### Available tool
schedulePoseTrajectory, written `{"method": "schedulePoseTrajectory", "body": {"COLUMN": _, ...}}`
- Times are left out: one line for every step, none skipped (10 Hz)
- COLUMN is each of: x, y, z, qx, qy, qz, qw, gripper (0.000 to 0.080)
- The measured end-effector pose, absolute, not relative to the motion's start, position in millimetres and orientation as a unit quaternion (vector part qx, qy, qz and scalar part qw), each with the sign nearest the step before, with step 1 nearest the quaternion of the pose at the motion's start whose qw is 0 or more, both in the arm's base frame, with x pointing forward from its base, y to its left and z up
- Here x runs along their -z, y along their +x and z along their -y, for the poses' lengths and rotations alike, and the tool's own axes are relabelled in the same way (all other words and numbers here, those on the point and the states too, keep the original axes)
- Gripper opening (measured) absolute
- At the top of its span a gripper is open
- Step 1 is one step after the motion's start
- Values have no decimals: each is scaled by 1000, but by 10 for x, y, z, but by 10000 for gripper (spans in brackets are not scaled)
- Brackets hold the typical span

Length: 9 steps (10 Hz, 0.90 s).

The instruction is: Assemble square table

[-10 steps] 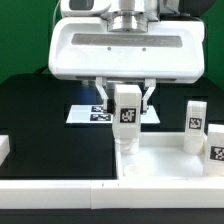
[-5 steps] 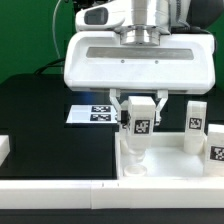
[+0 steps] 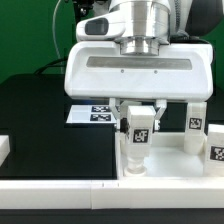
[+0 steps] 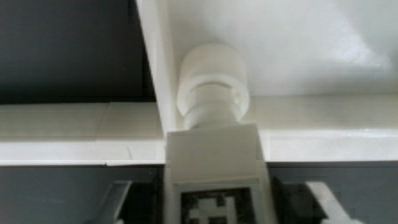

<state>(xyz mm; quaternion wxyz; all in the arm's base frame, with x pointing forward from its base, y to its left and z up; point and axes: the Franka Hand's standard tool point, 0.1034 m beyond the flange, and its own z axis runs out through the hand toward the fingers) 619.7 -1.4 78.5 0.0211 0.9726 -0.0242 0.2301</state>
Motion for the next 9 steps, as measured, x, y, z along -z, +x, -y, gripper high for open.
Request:
{"method": "schedulePoseTrajectory", "body": {"x": -782, "y": 6218, "z": 17, "qx": -233, "qy": 972, "qz": 24, "qw": 22, "gripper": 281}}
{"method": "schedulePoseTrajectory", "body": {"x": -761, "y": 6230, "z": 11, "qx": -232, "qy": 972, "qz": 24, "qw": 22, "gripper": 281}}
{"method": "schedulePoseTrajectory", "body": {"x": -725, "y": 6222, "z": 10, "qx": -230, "qy": 973, "qz": 23, "qw": 22, "gripper": 281}}
{"method": "schedulePoseTrajectory", "body": {"x": -692, "y": 6216, "z": 17, "qx": -228, "qy": 973, "qz": 23, "qw": 23, "gripper": 281}}
{"method": "schedulePoseTrajectory", "body": {"x": -675, "y": 6211, "z": 29, "qx": -227, "qy": 973, "qz": 24, "qw": 24, "gripper": 281}}
{"method": "schedulePoseTrajectory", "body": {"x": -674, "y": 6211, "z": 41, "qx": -227, "qy": 973, "qz": 24, "qw": 24, "gripper": 281}}
{"method": "schedulePoseTrajectory", "body": {"x": -675, "y": 6212, "z": 58, "qx": -227, "qy": 973, "qz": 25, "qw": 24, "gripper": 281}}
{"method": "schedulePoseTrajectory", "body": {"x": -675, "y": 6212, "z": 56, "qx": -227, "qy": 973, "qz": 25, "qw": 24, "gripper": 281}}
{"method": "schedulePoseTrajectory", "body": {"x": -675, "y": 6212, "z": 56, "qx": -227, "qy": 973, "qz": 25, "qw": 24, "gripper": 281}}
